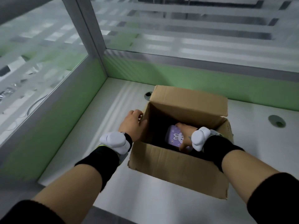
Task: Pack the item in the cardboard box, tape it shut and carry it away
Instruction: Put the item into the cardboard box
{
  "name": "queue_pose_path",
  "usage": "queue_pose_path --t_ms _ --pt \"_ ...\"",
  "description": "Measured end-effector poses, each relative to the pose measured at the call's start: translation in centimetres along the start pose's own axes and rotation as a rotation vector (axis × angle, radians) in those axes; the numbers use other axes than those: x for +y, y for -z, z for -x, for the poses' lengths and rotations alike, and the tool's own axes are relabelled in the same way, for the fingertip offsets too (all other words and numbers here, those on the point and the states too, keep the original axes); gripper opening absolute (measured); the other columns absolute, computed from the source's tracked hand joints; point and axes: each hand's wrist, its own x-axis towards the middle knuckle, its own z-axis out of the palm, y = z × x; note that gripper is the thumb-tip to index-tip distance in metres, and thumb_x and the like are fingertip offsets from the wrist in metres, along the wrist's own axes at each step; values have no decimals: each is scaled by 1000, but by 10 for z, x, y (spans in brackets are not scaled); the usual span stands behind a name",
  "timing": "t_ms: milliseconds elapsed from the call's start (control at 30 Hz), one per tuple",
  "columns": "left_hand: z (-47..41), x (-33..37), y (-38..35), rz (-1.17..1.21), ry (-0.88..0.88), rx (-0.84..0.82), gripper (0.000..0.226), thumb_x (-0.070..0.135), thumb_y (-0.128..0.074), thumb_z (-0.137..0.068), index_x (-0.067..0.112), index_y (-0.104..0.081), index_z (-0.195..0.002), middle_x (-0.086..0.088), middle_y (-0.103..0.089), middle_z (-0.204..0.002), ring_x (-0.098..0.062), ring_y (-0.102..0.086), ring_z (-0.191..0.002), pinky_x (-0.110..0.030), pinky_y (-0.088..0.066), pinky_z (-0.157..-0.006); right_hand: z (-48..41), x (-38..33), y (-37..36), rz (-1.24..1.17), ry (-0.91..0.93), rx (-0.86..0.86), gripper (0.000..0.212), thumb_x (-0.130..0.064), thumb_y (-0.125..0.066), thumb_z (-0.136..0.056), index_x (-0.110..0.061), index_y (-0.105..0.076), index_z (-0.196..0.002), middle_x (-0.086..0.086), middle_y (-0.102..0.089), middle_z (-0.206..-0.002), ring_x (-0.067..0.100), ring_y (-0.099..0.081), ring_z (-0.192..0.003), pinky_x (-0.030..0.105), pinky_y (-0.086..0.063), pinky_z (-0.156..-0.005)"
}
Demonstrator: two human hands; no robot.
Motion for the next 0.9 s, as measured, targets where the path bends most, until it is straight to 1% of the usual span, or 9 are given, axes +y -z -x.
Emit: queue_pose_path --t_ms 100,133,200,300,367,400,467,600,900 --pt "-1 -2 -2 5 10 1 36 30 -47 -92 12 -46 -123 -8 -50 -123 -25 -54 -105 -28 -40 -82 -4 5 -9 -38 -26 -21 85 -18 -80 -61 -17 -33 -132 -1 -62 -109 10 -60 -81 15 -39 -61" --pt "-1 -2 -3 5 14 1 36 30 -46 -93 12 -46 -124 -8 -50 -123 -25 -54 -105 -28 -39 -81 -5 6 -11 -32 -29 -17 83 -17 -79 -61 -17 -34 -131 -2 -61 -109 10 -61 -82 14 -38 -61" --pt "-1 -2 -4 3 14 0 37 31 -46 -93 12 -46 -124 -9 -50 -124 -25 -54 -105 -27 -38 -81 -4 8 -12 -7 -16 4 87 -17 -81 -60 -17 -34 -132 -1 -55 -120 16 -61 -100 16 -37 -70" --pt "-2 -2 -4 1 4 -7 36 31 -45 -93 12 -46 -124 -10 -50 -124 -26 -54 -105 -28 -40 -82 1 6 -10 1 -6 8 94 -18 -82 -61 -18 -28 -138 0 -48 -135 19 -57 -116 17 -38 -79" --pt "-2 -2 -4 -6 3 -8 36 31 -46 -93 11 -46 -123 -10 -50 -123 -26 -54 -104 -29 -40 -82 4 0 -4 -4 2 4 98 -24 -85 -61 -15 -28 -141 5 -45 -139 23 -50 -124 22 -41 -92" --pt "-2 -2 -3 -8 3 -9 36 31 -46 -93 11 -47 -123 -10 -50 -123 -26 -54 -104 -29 -40 -81 6 -4 0 -5 7 14 96 -28 -85 -63 -13 -31 -140 7 -45 -140 24 -48 -126 25 -40 -97" --pt "-2 -3 -2 -9 2 -15 36 32 -46 -93 11 -47 -122 -10 -50 -122 -27 -55 -104 -31 -42 -84 12 -13 8 -10 20 52 86 -32 -80 -69 -11 -34 -139 10 -46 -141 26 -47 -128 29 -40 -103" --pt "-3 -4 0 -11 -3 -30 38 37 -46 -92 10 -48 -121 -10 -49 -123 -28 -55 -105 -34 -44 -87 27 -30 25 -34 40 103 77 -32 -71 -80 -11 -32 -143 10 -44 -146 26 -44 -133 32 -37 -108" --pt "-9 -18 7 8 -9 14 39 45 -43 -91 15 -51 -114 -8 -51 -118 -27 -55 -99 -29 -39 -77 52 -73 49 -116 105 186 70 -33 -66 -84 -11 -35 -143 7 -45 -145 23 -45 -132 31 -36 -110"
